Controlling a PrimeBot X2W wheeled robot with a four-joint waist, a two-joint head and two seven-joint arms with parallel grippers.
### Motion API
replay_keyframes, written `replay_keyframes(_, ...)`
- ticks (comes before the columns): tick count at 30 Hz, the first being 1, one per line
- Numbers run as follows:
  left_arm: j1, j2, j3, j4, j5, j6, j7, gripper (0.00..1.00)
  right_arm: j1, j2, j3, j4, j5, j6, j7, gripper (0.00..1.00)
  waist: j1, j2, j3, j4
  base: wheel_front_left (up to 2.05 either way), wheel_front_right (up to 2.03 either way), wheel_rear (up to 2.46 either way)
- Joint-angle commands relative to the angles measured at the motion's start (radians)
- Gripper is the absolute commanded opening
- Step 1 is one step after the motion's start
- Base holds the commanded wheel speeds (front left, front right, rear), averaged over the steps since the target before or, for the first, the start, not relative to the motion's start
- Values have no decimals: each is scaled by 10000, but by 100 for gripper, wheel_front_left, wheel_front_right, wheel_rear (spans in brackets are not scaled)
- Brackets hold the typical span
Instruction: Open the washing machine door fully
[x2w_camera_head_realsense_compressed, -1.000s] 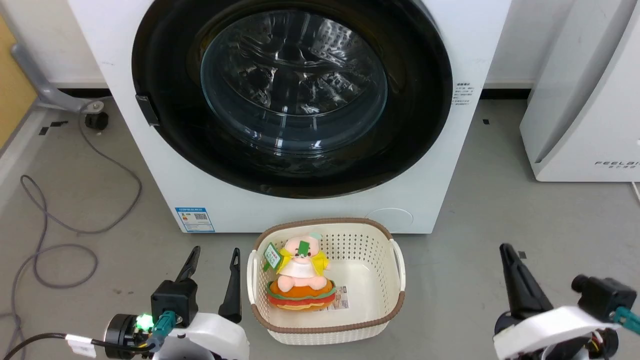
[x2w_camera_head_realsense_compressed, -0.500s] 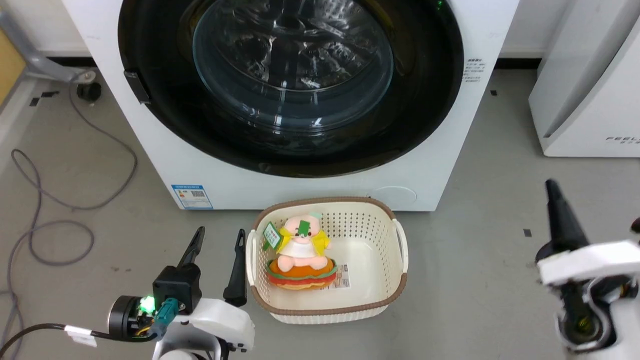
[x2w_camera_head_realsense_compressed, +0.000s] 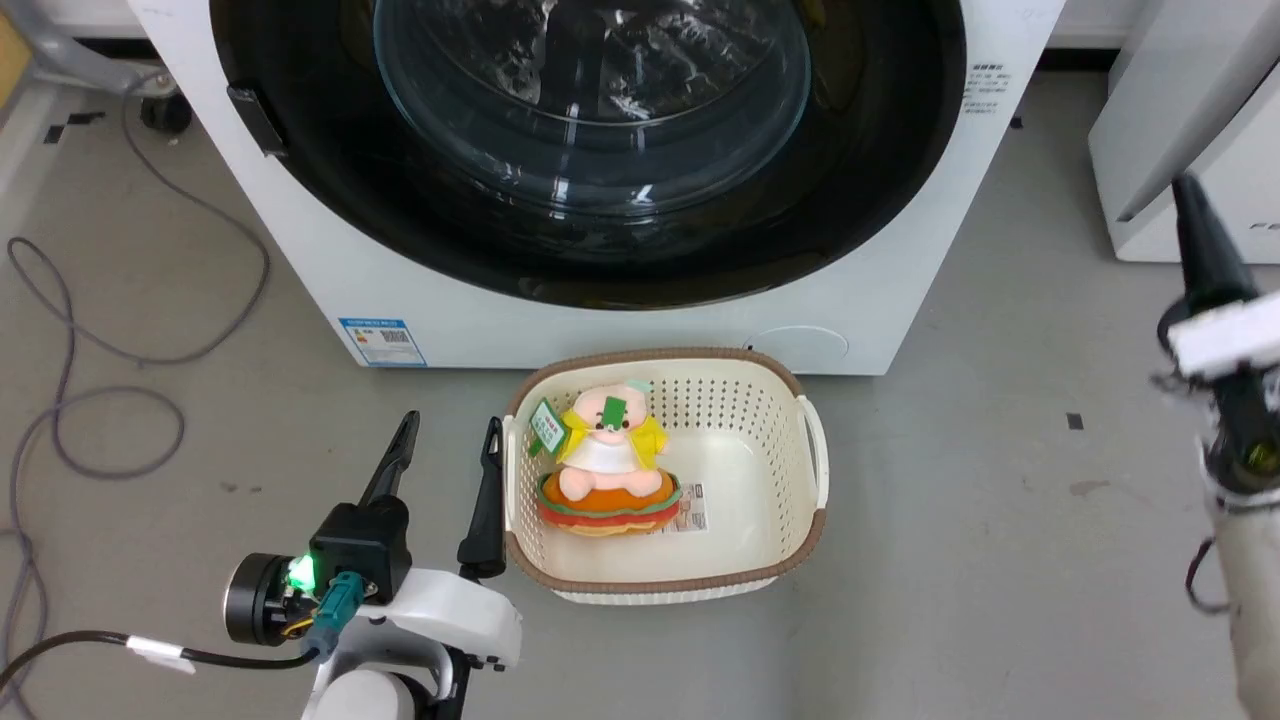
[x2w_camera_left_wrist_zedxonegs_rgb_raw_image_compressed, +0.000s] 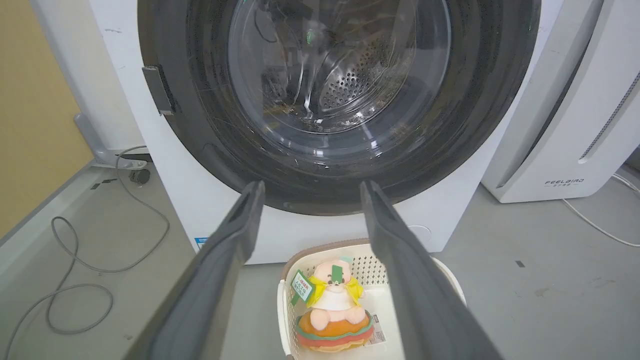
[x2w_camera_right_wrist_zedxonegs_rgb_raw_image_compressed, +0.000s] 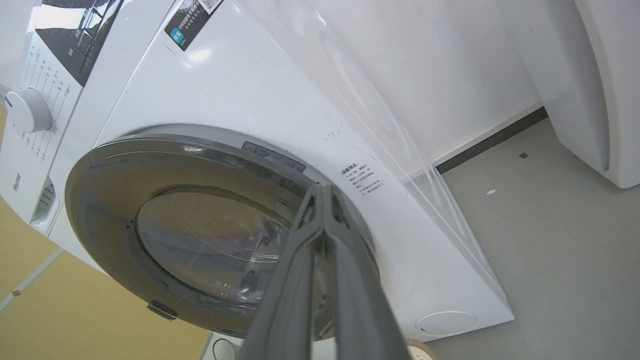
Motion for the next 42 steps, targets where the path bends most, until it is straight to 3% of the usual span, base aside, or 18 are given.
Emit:
replay_keyframes(1, -165, 11, -66, -27, -86, 57, -90, 100, -500, -159, 91, 237, 304, 6, 83, 0, -2, -1, 104, 26, 0, 0, 0)
replay_keyframes(23, -934, 12, -552, -105, -332, 255, -550, 100, -6651, -992, 2324, 3828, 1583, 8, 3127, 0, -2, -1, 1490, 347, 0, 0, 0)
replay_keyframes(30, -1162, 13, -784, -81, -492, 351, -696, 100, -7870, -1012, 3116, 4403, 1954, 8, 4527, 0, -2, -1, 1878, 488, 0, 0, 0)
replay_keyframes(42, -1456, 13, -1218, 62, -752, 489, -947, 100, -9369, -1094, 3856, 5530, 2921, 9, 5538, 0, -2, -1, 2427, 663, 0, 0, 0)
